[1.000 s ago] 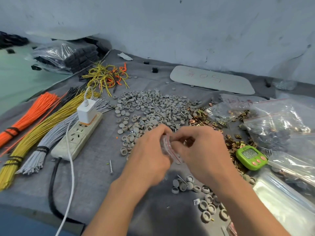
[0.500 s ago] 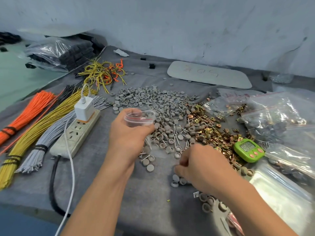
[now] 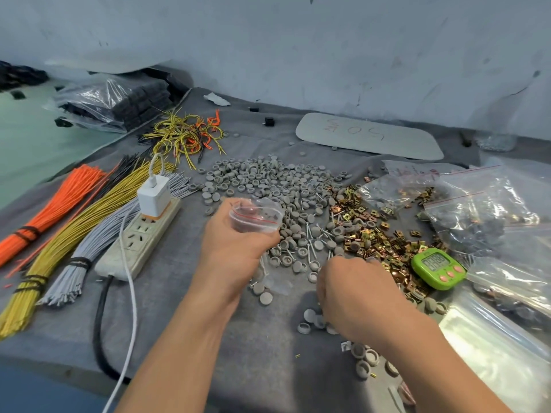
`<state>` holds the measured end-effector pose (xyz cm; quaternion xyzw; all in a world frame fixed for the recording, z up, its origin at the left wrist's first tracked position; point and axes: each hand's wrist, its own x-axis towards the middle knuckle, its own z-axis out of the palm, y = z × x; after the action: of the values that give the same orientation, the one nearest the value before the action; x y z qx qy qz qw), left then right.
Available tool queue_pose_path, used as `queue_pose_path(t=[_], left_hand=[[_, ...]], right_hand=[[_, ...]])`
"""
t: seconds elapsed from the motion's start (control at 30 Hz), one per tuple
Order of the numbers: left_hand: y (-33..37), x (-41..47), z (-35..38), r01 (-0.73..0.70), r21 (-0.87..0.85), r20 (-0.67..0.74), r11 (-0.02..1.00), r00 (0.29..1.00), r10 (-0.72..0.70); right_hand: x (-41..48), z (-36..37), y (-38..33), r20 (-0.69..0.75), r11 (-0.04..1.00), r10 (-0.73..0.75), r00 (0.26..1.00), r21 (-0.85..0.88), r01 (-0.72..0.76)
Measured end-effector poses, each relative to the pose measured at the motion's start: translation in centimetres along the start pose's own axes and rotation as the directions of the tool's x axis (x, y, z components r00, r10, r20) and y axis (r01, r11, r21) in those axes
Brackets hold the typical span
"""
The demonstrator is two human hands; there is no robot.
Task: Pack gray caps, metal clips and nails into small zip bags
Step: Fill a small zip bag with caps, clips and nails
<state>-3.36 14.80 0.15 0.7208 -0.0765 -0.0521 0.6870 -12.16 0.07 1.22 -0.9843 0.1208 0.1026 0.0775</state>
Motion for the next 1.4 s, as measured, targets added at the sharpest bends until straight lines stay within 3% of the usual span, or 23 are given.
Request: queue_pose_path(t=[0.1, 0.17, 0.23, 0.37, 0.53, 0.6, 0.67, 0.73, 0.77, 0.87, 0.9, 1.0, 1.1, 1.23, 1.33, 1.4], left_hand=[[-0.5, -0.2, 0.5, -0.048, 0.232, 0.045, 0.972, 0.998, 0.039], [-0.7, -0.5, 1.2, -0.118, 0.364, 0.098, 0.924, 0.991, 0.088], [-0.8, -0.9, 1.9, -0.184, 0.394, 0.17, 0.901, 0.977, 0.125], [-0.7, -1.1, 2.7, -0.221, 0.378, 0.258, 0.899, 0.958, 0.126], [-0.8, -1.0, 3.0, -0.17, 0.219, 0.24, 0.961, 0.964, 0.116], [-0.8, -0.8, 2.9, -0.186, 0.172, 0.22, 0.967, 0.964, 0.146], [-0.9, -0.8, 2.9, -0.225, 0.171, 0.229, 0.959, 0.956, 0.183], [-0.8, -0.9, 2.9, -0.232, 0.156, 0.255, 0.96, 0.949, 0.188], [-0.7, -0.9, 3.0, -0.227, 0.147, 0.279, 0.963, 0.943, 0.18], [-0.6, -1.1, 3.2, -0.241, 0.186, 0.359, 0.952, 0.919, 0.163], [-0.7, -1.2, 3.2, -0.264, 0.233, 0.368, 0.936, 0.915, 0.166], [-1.3, -1.4, 3.3, -0.321, 0.437, 0.316, 0.84, 0.929, 0.191], [-1.5, -1.0, 2.8, -0.282, 0.523, 0.275, 0.804, 0.949, 0.154], [-0.9, -1.2, 2.8, -0.304, 0.414, 0.347, 0.858, 0.924, 0.16], [-0.5, -1.6, 3.3, -0.342, 0.254, 0.392, 0.905, 0.892, 0.226], [-0.4, -1.6, 3.5, -0.278, 0.111, 0.403, 0.954, 0.89, 0.212]], right_hand=[[0.3, -0.8, 0.6, -0.24, 0.946, 0.101, 0.965, 0.322, -0.019], [0.5, -1.5, 0.8, -0.432, 0.795, 0.172, 0.886, 0.592, 0.134], [0.4, -2.1, 0.5, -0.511, 0.674, 0.165, 0.843, 0.683, 0.282], [0.8, -1.6, -0.9, -0.456, 0.73, 0.045, 0.889, 0.623, 0.282], [1.5, -1.4, 0.5, -0.512, 0.701, 0.244, 0.824, 0.68, 0.216], [1.4, -1.5, 0.9, -0.394, 0.741, 0.222, 0.892, 0.663, 0.109], [1.4, -1.3, 1.0, -0.231, 0.702, 0.158, 0.96, 0.71, 0.055], [1.3, -1.4, 1.2, -0.187, 0.557, 0.143, 0.972, 0.827, 0.077], [1.2, -1.7, 1.4, -0.177, 0.401, 0.151, 0.973, 0.91, 0.103], [1.1, -2.9, 2.1, -0.1, -0.282, 0.026, 0.995, 0.954, 0.104], [1.1, -3.2, 2.4, -0.094, -0.389, 0.009, 0.996, 0.917, 0.09], [1.1, -3.2, 3.2, -0.074, -0.38, 0.063, 0.995, 0.92, 0.093], [1.0, -3.2, 3.4, -0.078, -0.413, 0.045, 0.996, 0.906, 0.089], [1.2, -2.5, 3.4, -0.034, -0.38, 0.065, 0.997, 0.923, 0.056], [1.2, -2.0, 2.7, -0.056, -0.307, -0.068, 0.996, 0.951, 0.033], [1.3, -2.0, 2.5, -0.084, -0.251, -0.094, 0.992, 0.966, 0.058]])
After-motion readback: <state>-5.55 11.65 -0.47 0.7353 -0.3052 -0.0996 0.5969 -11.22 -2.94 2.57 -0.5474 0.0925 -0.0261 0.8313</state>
